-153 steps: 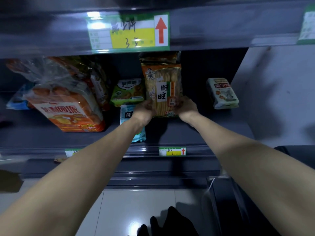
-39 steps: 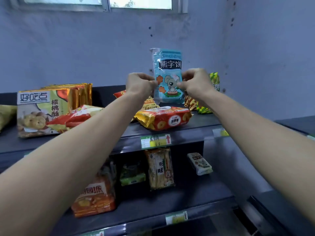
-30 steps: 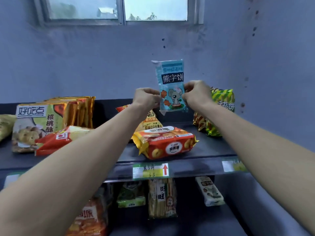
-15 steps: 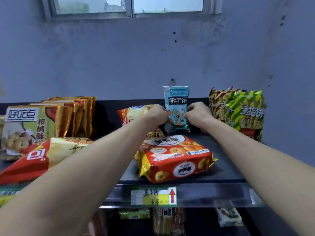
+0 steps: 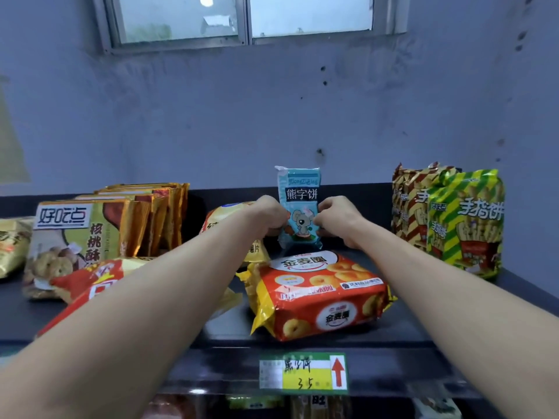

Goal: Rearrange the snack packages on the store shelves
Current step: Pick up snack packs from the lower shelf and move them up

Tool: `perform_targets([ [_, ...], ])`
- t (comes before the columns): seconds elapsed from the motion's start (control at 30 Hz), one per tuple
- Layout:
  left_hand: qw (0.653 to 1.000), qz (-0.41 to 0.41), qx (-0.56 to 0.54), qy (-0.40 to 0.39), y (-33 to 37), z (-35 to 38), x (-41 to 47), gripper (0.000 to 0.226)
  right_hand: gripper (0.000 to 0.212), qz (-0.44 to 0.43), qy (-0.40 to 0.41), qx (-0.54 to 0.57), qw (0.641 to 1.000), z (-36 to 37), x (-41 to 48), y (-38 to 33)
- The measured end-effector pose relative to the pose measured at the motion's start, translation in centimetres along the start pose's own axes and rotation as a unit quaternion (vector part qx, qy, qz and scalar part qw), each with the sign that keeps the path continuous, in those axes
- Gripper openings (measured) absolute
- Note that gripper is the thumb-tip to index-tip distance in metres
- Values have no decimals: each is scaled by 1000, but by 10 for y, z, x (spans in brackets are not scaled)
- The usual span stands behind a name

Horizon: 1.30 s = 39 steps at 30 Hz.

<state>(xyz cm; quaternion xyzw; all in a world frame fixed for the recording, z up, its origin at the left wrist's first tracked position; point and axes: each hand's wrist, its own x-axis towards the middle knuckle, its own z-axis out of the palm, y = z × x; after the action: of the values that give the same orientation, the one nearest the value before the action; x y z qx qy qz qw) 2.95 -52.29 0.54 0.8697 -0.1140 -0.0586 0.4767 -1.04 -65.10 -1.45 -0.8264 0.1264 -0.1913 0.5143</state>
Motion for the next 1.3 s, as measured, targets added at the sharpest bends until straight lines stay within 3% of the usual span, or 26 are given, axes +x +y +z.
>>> perform_targets([
  [0.37, 999, -23, 12, -24, -5, 13, 13, 21, 20, 36, -33, 11, 999, 3, 20, 21],
  [0.6, 999, -26, 22, -17, -6, 13, 15, 27, 23, 32, -74, -33, 996, 4, 20, 17],
  [0.83, 999, -12, 30, 2, 6, 9, 4, 18, 21, 18, -83, -73, 994, -5, 8, 10],
  [1.1, 1000, 20, -6, 15, 17, 1, -31, 23, 35, -82, -58, -110, 989, -18, -34, -22],
  [1.3, 997, 77, -9, 29, 11, 3, -91, 33, 36, -187, -50, -223, 955, -17, -69, -31],
])
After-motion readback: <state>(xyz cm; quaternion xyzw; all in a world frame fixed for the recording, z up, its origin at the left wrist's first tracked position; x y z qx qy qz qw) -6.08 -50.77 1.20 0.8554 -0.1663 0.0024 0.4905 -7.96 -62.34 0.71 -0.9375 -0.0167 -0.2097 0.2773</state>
